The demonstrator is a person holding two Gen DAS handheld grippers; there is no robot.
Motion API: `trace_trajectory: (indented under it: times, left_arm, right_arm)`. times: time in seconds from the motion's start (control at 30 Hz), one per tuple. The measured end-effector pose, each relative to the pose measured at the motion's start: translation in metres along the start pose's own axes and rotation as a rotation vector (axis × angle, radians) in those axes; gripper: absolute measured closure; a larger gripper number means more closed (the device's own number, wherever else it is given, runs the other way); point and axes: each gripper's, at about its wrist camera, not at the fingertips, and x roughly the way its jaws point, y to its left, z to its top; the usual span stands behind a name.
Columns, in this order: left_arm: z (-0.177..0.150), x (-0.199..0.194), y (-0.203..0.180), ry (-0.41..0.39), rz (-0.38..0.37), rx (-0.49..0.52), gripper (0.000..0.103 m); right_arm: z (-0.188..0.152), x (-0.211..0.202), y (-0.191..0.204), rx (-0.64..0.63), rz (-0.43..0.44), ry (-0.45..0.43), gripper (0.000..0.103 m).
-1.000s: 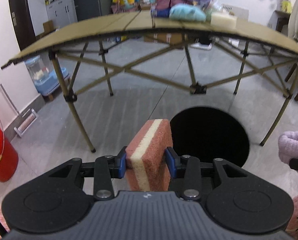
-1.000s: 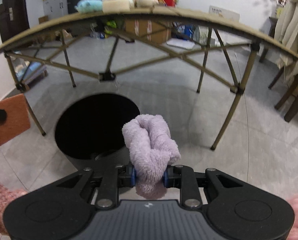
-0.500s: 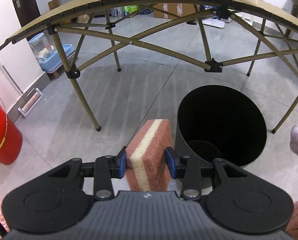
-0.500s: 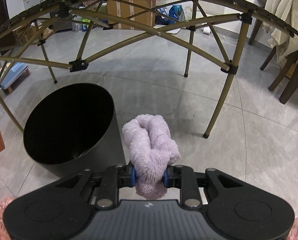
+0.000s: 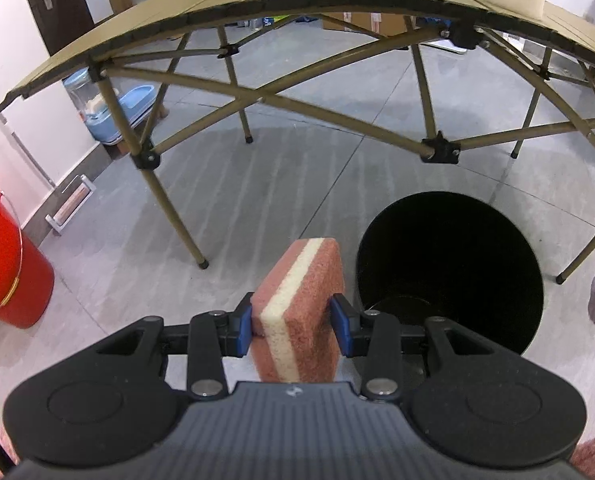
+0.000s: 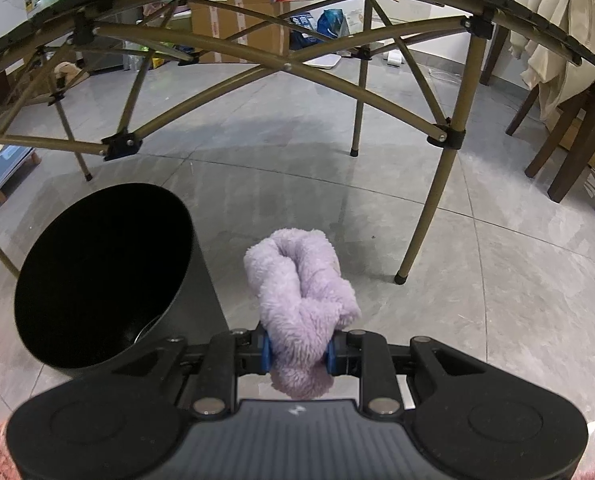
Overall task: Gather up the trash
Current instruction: 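Carry the sponge and sock down toward the black bin with both tools, then open the left tool over the bin to drop the sponge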
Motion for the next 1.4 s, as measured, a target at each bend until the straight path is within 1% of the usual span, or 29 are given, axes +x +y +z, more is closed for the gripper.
trace_trajectory:
  times: [0.4, 0.73, 0.97, 1.2, 1.4]
  left_arm:
    - [0.03, 0.013, -0.056, 0.016, -0.067, 0.053, 0.064]
    - [0.034, 0.025, -0.092, 0.062, -0.109, 0.05, 0.064]
    - [0.033, 0.037, -0.117, 0.114, -0.143, 0.06, 0.064]
    - [0.03, 0.051, -0.132, 0.152, -0.136, 0.07, 0.064]
    - [0.025, 0.066, -0.141, 0.181, -0.105, 0.086, 0.064]
  right_arm:
    - [0.008, 0.017, -0.009, 0.019, -0.018, 0.001, 0.08]
    - [0.011, 0.02, -0.017, 0.046, -0.032, -0.016, 0.08]
    - [0.01, 0.022, -0.019, 0.054, -0.056, -0.017, 0.08]
    - [0.009, 0.027, -0.023, 0.053, -0.062, -0.003, 0.08]
    - [0.009, 0.027, -0.024, 0.058, -0.061, -0.004, 0.08]
